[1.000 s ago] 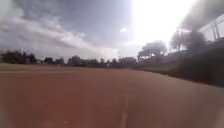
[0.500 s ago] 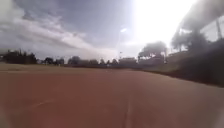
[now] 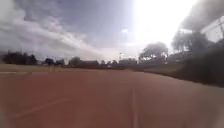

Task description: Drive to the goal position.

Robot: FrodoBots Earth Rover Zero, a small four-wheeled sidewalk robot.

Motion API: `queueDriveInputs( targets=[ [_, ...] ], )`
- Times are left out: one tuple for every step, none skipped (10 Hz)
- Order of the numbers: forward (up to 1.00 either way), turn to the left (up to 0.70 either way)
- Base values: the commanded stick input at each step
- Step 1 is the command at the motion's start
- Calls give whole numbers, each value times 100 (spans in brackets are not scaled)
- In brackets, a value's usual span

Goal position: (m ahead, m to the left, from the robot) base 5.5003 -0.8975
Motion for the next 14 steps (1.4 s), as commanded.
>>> queueDriveInputs(
  targets=[
    [70,-4],
    [70,-1],
    [70,0],
    [70,0],
    [70,0],
    [70,0],
    [70,0],
    [70,0],
    [70,0],
    [70,0],
    [70,0],
    [70,0],
    [70,0],
    [70,0]
  ],
)
